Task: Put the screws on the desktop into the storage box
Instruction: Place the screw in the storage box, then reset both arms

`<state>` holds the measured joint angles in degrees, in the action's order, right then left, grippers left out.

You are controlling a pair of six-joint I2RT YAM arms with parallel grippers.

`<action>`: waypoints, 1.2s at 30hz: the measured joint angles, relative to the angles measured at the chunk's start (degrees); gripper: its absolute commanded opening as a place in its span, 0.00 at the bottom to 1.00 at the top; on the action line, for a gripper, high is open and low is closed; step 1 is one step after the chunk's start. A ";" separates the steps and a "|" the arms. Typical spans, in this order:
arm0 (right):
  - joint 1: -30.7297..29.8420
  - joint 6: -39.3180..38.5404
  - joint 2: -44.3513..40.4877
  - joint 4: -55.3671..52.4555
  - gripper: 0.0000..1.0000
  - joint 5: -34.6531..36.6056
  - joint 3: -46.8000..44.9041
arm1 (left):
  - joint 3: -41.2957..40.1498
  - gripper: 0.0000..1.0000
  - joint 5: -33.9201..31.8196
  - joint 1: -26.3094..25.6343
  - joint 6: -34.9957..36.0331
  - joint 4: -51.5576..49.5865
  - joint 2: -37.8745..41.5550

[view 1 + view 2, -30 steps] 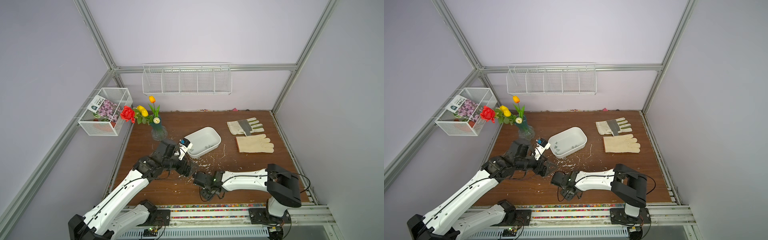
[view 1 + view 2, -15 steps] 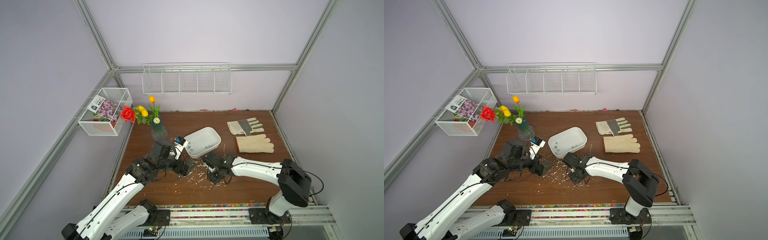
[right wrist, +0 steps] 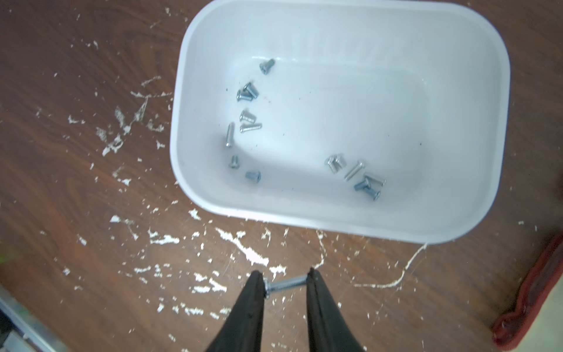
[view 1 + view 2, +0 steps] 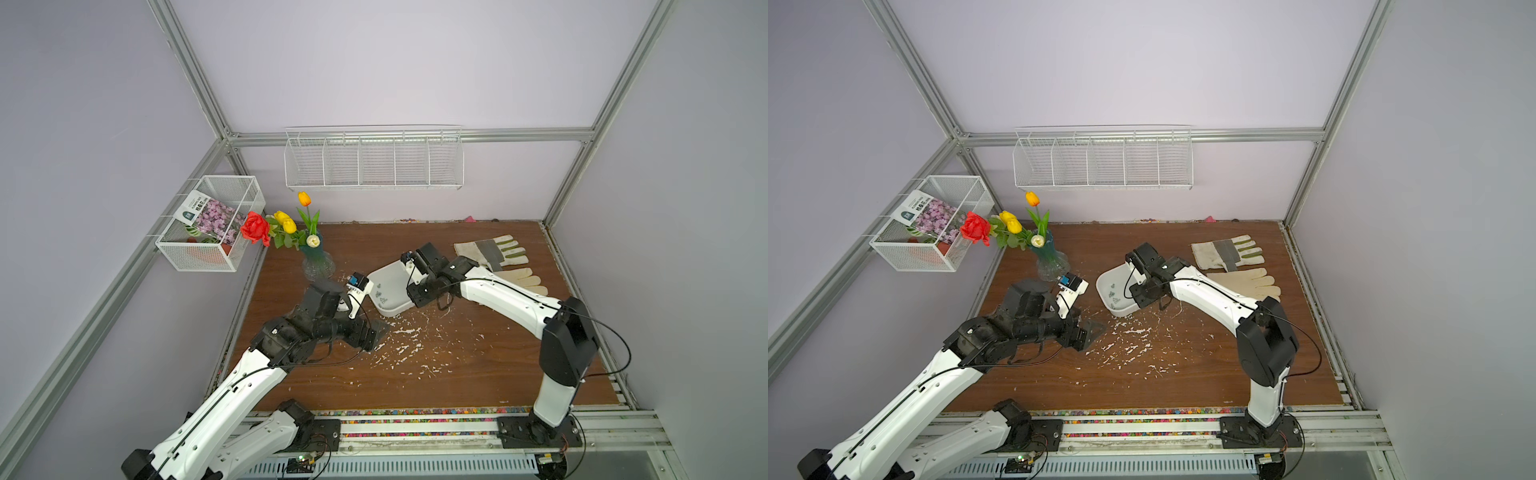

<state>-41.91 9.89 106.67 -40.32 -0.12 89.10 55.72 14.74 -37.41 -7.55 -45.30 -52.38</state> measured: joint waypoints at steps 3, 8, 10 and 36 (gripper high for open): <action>1.11 -0.90 2.89 0.09 0.45 -0.35 2.25 | 0.00 1.00 -0.20 0.00 -0.35 0.02 -0.04; 2.78 -1.84 3.65 -0.13 0.70 -1.18 2.67 | 0.00 1.00 -0.72 0.00 -0.61 0.48 -0.61; 3.48 -2.14 3.63 -0.15 0.82 -1.46 2.69 | 0.00 1.00 -1.31 0.00 -0.79 0.83 -1.03; 38.80 -2.32 -18.71 42.53 0.95 7.26 -44.48 | -5.07 1.00 -20.17 25.92 -3.63 37.70 -20.17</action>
<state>-3.11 7.57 87.96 2.22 7.14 44.62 50.65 -5.43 -11.49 -11.18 -7.60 -72.55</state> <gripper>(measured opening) 0.952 0.994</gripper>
